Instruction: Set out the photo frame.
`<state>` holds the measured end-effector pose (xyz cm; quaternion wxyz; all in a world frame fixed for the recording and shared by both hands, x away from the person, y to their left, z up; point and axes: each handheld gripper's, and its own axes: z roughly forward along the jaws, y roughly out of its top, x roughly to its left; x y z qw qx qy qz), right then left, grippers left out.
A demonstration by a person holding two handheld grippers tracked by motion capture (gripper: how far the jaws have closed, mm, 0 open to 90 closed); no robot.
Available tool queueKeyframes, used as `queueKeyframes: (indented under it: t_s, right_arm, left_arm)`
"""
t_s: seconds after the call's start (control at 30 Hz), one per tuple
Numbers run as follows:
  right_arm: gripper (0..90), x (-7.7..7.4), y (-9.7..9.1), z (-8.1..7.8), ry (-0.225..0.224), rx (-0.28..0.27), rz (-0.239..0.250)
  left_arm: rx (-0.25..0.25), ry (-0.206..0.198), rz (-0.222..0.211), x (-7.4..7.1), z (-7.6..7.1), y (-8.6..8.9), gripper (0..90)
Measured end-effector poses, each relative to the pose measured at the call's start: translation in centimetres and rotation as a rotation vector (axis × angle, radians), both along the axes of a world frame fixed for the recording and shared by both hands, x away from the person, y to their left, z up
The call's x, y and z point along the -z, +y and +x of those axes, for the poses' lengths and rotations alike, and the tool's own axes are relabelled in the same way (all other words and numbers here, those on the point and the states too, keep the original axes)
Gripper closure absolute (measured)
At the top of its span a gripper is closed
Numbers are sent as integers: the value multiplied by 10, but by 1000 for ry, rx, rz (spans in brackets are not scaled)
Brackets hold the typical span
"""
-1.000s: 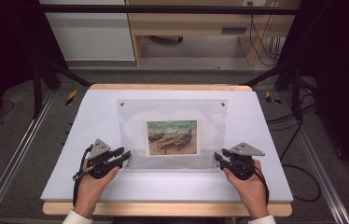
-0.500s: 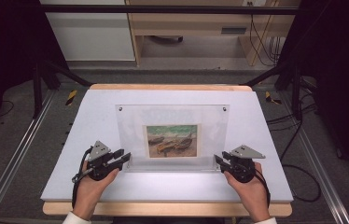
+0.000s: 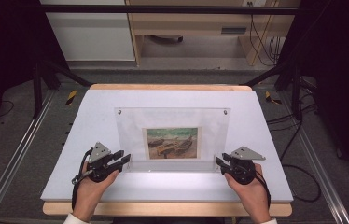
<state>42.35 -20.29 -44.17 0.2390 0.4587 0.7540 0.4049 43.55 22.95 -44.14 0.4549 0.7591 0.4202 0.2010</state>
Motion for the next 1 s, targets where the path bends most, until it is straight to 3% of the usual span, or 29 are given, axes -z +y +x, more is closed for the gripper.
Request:
queueKeyframes:
  t_s: [1.0]
  right_arm:
    - [673, 2, 1, -7, 10, -5, -19]
  left_arm:
    - [8, 10, 23, 1, -6, -1, 646]
